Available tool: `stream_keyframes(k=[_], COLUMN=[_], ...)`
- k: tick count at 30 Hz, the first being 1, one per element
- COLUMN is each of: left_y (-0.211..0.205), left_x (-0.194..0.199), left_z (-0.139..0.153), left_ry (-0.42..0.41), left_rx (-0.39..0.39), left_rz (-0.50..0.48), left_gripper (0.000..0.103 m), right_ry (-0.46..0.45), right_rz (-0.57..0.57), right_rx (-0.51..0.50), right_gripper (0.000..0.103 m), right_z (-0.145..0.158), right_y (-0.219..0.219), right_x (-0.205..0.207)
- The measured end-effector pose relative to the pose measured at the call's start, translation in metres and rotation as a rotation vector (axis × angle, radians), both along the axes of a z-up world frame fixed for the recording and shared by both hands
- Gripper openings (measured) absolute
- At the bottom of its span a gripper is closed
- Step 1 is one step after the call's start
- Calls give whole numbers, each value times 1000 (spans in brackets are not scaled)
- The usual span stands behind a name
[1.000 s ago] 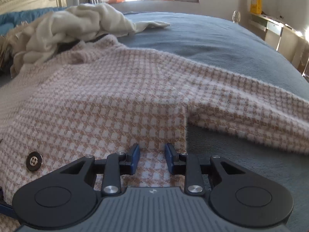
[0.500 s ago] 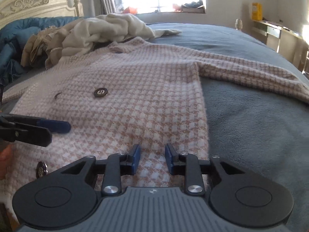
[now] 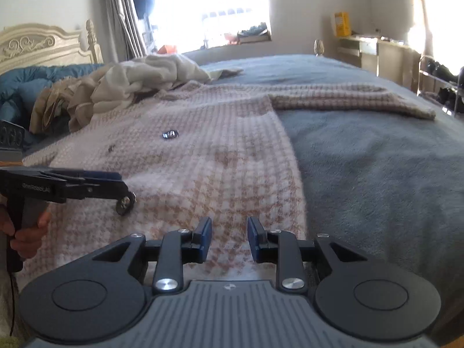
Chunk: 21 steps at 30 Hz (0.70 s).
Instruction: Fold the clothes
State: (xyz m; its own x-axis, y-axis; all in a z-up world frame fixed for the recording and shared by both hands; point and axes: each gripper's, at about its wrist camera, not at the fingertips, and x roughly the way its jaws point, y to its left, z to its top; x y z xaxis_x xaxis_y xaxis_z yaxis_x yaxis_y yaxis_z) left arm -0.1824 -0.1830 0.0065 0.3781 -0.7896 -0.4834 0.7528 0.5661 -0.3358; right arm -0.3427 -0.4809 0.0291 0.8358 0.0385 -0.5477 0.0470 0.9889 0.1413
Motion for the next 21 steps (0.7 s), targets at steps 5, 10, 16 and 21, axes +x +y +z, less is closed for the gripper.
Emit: stream_keyframes(k=[5, 10, 16, 21], left_y=[13, 24, 50, 71], left_x=[-6, -6, -1, 6], left_z=[-2, -1, 10, 11], left_ry=[-1, 16, 48, 22], left_rx=[-2, -29, -96, -94], left_rz=[28, 55, 113, 153], left_gripper=[86, 86, 87, 87], right_ry=[81, 44, -99, -100], right_rz=[-116, -156, -34, 99], right_rx=[15, 9, 106, 170], right_gripper=[26, 30, 30, 30], right_z=[-23, -3, 49, 60], right_y=[-10, 0, 27, 57], right_x=[-3, -5, 37, 132])
